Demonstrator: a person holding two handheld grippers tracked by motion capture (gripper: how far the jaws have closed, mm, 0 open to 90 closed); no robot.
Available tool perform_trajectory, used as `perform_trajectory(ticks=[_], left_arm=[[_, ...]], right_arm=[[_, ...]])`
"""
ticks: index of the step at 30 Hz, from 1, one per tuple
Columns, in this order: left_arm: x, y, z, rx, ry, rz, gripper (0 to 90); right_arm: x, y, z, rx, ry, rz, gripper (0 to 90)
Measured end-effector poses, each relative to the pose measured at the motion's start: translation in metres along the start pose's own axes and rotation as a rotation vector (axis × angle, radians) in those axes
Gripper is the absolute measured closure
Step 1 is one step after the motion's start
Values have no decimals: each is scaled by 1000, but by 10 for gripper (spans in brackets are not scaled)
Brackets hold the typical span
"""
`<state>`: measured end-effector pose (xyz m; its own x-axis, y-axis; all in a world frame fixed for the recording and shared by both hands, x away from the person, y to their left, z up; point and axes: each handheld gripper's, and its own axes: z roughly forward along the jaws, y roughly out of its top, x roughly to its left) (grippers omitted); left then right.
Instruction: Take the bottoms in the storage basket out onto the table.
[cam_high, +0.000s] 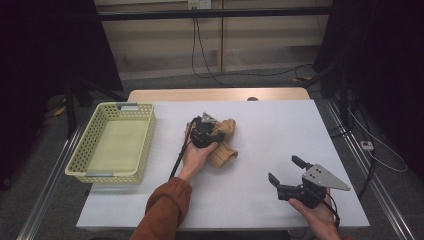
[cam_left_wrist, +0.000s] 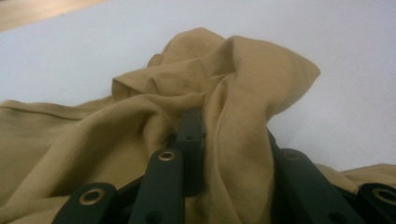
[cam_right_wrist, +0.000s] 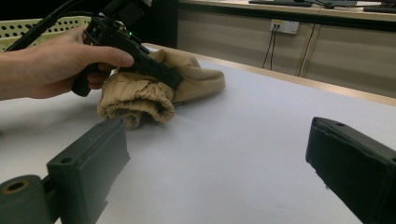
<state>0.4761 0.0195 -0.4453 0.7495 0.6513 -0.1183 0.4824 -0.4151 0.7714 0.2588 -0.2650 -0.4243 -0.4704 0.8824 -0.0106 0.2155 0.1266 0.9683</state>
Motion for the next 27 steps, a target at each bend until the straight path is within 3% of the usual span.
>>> perform_trajectory(ticks=[8, 13, 17, 20, 22, 27], left_arm=[[-1, -2, 10, 24, -25, -17, 691], [0, -3, 12, 32, -51, 10, 597], [0, -2, 11, 25, -68, -5, 533], [-4, -1, 9, 20, -41, 9, 479], [-6, 0, 8, 15, -62, 5, 425], [-9, 3, 5, -2, -49, -7, 327]], right_arm=[[0, 0, 0, 0, -2, 0, 55], [0, 0, 0, -1, 2, 1, 54], [0, 0, 0, -1, 1, 0, 54], [0, 0, 0, 0, -2, 1, 55], [0, 0, 1, 0, -1, 2, 55], [0, 0, 2, 0, 5, 2, 55]])
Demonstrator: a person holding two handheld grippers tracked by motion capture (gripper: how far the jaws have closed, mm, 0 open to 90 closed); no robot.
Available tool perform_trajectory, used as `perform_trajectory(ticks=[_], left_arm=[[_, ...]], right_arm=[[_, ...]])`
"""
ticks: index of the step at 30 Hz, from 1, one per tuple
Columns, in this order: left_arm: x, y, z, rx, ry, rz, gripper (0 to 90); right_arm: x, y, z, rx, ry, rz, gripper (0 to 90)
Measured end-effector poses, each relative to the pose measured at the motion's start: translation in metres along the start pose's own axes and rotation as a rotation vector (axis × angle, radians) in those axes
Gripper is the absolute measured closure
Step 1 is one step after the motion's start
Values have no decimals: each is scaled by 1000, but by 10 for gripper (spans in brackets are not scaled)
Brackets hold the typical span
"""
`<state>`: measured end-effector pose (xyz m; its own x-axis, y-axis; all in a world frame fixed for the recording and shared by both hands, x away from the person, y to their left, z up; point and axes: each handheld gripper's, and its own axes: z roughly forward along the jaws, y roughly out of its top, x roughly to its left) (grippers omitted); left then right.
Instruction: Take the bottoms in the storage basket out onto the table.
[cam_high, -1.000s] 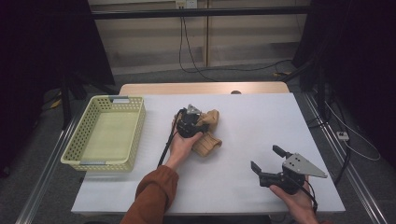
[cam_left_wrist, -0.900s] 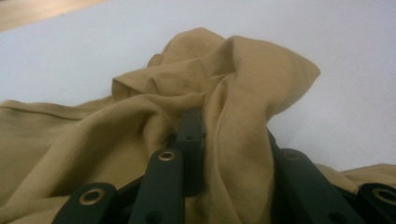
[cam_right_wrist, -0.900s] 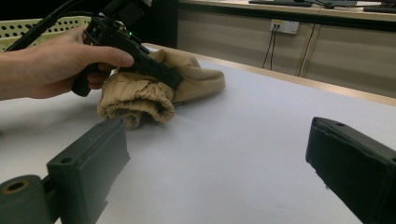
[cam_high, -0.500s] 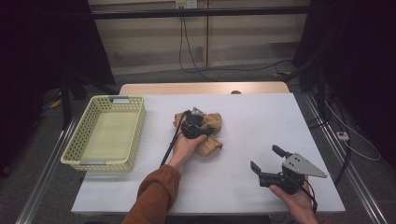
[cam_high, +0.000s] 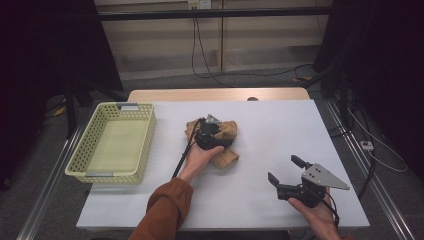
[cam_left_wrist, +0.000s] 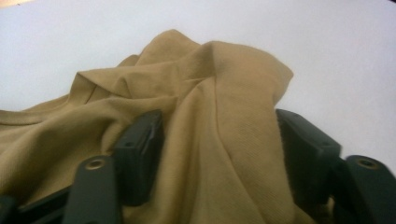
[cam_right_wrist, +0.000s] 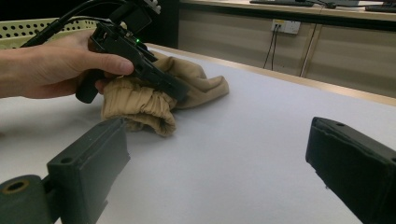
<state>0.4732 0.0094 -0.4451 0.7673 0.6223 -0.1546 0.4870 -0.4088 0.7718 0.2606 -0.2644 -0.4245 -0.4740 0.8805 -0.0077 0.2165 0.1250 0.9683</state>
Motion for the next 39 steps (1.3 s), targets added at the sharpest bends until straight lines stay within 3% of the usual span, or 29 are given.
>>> perform_trajectory(ticks=[6, 13, 21, 27, 31, 39], left_arm=[[-2, 4, -5, -22, 33, 24, 177], [-4, 5, -8, -44, 14, 15, 78], [-1, 9, -18, -79, 46, 30, 59], [-1, 13, -29, -130, 24, 41, 54], [-3, 15, -30, -167, 22, 15, 51], [-12, 20, -39, -188, 39, 74, 51]], right_arm=[[0, 0, 1, 0, 5, -1, 55], [-1, 0, 2, 0, 7, 1, 54], [-2, -1, 2, -2, 7, 9, 54], [-3, -1, 3, 1, 9, 10, 54], [-4, -1, 3, 0, 7, 12, 54], [-3, -1, 3, 0, 9, 10, 54]])
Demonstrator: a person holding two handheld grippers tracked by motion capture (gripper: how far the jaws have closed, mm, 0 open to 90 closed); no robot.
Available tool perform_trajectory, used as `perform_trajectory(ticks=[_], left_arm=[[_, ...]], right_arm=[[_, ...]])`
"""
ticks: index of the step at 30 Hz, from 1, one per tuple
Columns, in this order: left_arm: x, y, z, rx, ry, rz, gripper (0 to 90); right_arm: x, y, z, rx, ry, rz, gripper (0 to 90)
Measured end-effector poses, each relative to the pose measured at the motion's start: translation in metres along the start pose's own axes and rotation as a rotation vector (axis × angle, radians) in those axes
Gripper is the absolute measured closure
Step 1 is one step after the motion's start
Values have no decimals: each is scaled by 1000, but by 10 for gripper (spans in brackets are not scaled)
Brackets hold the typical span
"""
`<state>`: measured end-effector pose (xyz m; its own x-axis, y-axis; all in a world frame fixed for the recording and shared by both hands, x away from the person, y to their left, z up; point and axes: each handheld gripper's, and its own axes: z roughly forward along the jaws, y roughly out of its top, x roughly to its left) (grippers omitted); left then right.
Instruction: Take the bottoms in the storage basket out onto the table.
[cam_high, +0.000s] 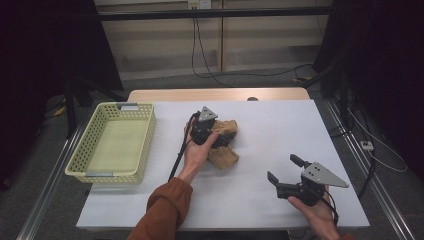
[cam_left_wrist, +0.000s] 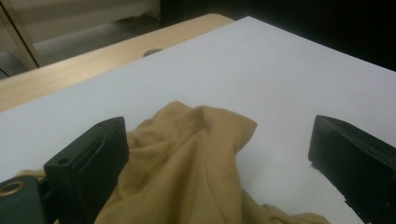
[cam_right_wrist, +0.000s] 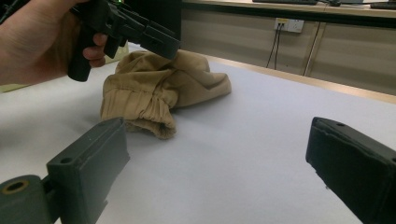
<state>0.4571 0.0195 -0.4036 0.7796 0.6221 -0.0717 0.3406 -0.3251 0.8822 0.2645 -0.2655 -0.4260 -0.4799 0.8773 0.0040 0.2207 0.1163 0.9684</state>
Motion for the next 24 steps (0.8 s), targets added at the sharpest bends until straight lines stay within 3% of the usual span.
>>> perform_trajectory(ticks=[3, 8, 16, 24], left_arm=[[-1, 4, -2, 0, -8, 15, 84], [-4, 8, -7, -4, 2, 39, 66], [-4, 13, -17, -25, -7, 34, 65], [-12, 19, -28, -34, -7, 78, 58]], right_arm=[[1, 0, -1, 3, -3, 0, 53], [1, 0, -2, 4, -11, -1, 53], [1, 0, -3, 4, -16, -5, 53], [2, 0, -4, 5, -18, -8, 53]])
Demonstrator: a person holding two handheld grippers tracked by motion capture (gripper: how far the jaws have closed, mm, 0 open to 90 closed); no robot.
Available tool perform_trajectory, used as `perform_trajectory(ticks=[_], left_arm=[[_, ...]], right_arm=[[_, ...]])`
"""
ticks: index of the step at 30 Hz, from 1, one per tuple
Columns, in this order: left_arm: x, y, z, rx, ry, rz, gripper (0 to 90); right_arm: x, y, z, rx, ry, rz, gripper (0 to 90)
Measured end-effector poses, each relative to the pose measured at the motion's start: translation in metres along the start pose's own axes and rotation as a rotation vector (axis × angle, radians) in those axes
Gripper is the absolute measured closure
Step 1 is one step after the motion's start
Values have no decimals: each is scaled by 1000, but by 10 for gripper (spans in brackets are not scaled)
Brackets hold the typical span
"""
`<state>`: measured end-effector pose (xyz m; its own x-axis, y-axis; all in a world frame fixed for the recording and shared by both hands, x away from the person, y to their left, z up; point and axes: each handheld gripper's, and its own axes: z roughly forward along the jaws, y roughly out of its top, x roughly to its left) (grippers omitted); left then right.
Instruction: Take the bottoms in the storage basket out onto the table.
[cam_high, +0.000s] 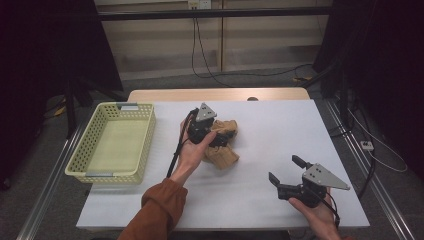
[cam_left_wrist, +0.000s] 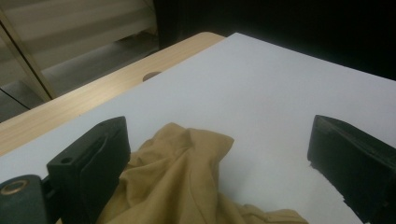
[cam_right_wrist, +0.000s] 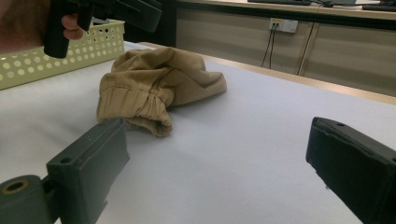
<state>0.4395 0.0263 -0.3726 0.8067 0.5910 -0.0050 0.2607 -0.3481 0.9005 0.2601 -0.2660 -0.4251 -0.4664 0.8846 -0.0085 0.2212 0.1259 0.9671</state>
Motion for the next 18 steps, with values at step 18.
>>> perform_trajectory(ticks=[18], left_arm=[[0, -4, -31, -20, 40, -5, 59]], right_arm=[[0, 0, 1, -1, 1, -3, 53]])
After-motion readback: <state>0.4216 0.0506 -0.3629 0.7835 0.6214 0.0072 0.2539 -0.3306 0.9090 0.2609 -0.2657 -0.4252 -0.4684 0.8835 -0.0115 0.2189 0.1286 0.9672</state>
